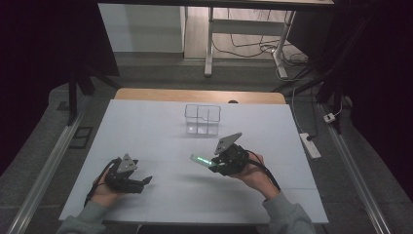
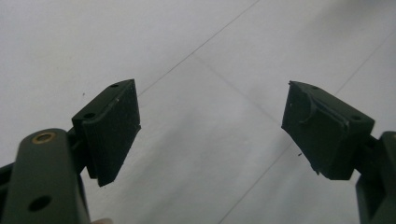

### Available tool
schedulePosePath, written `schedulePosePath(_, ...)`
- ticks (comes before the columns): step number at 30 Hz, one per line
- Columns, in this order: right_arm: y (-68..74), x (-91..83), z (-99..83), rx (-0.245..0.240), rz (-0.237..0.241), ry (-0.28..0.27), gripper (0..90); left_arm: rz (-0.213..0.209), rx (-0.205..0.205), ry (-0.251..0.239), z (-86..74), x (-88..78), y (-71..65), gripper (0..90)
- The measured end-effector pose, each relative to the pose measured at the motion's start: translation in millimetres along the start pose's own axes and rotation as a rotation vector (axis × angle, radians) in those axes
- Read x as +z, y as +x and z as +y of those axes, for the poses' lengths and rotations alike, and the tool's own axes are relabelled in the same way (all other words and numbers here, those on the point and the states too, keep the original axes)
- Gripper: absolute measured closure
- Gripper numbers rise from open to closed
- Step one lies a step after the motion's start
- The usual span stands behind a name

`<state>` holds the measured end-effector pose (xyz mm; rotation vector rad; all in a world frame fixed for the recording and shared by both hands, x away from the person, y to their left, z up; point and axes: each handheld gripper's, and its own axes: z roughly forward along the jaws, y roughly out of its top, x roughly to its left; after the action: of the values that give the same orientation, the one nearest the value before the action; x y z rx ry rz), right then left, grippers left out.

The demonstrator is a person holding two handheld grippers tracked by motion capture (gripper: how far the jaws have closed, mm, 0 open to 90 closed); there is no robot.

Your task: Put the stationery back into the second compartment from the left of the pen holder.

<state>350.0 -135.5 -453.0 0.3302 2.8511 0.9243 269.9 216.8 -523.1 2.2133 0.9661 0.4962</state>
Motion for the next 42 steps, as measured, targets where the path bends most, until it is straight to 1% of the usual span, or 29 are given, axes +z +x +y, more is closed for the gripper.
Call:
schedulePosePath(2,0.9,1.2,1.6,-0.012,0.005,0.002,66.6,-0.011,0.021,-0.008,5.5,-2.6,-5.0,18.3)
schedulePosePath(4,1.1,1.5,2.9,-0.012,0.009,-0.001,66.6,-0.019,0.047,-0.019,12.2,-4.3,-11.9,18.1)
schedulePosePath(8,1.2,4.0,4.6,-0.013,0.018,0.003,66.6,-0.031,0.067,-0.031,20.4,-5.1,-19.8,18.1)
schedulePosePath(12,2.3,9.6,5.3,-0.018,0.03,0.015,66.6,-0.035,0.066,-0.029,24.3,-3.7,-21.3,18.1)
schedulePosePath(16,3.5,15.3,7.1,-0.031,0.044,0.024,66.6,-0.035,0.065,-0.029,29.4,-3.7,-19.9,18.0)
schedulePosePath(19,5.6,19.9,9.0,-0.035,0.053,0.042,66.6,-0.048,0.07,-0.025,36.2,-3.2,-20.3,17.4)
schedulePosePath(21,6.5,23.1,10.0,-0.045,0.056,0.056,66.6,-0.054,0.081,-0.026,41.1,-2.7,-21.6,17.2)
schedulePosePath(23,7.7,26.2,10.8,-0.051,0.065,0.059,66.6,-0.065,0.094,-0.026,46.1,-2.6,-23.2,17.1)
schedulePosePath(26,9.1,29.1,13.2,-0.071,0.072,0.064,66.6,-0.085,0.109,-0.035,53.4,-2.1,-26.4,17.2)
schedulePosePath(29,11.9,32.0,15.8,-0.083,0.077,0.062,66.6,-0.104,0.125,-0.031,59.8,0.5,-30.5,16.9)
schedulePosePath(31,13.4,34.0,17.7,-0.094,0.089,0.067,66.6,-0.12,0.142,-0.019,64.1,3.0,-32.9,16.6)
schedulePosePath(34,14.9,36.3,20.0,-0.11,0.091,0.07,66.6,-0.141,0.171,-0.007,70.5,7.1,-36.7,16.5)
schedulePosePath(40,16.6,40.9,22.6,-0.129,0.102,0.089,66.6,-0.171,0.244,0.023,84.6,15.4,-44.6,16.5)
schedulePosePath(42,17.5,42.4,23.7,-0.143,0.105,0.099,66.6,-0.179,0.268,0.034,87.6,19.1,-48.2,17.8)
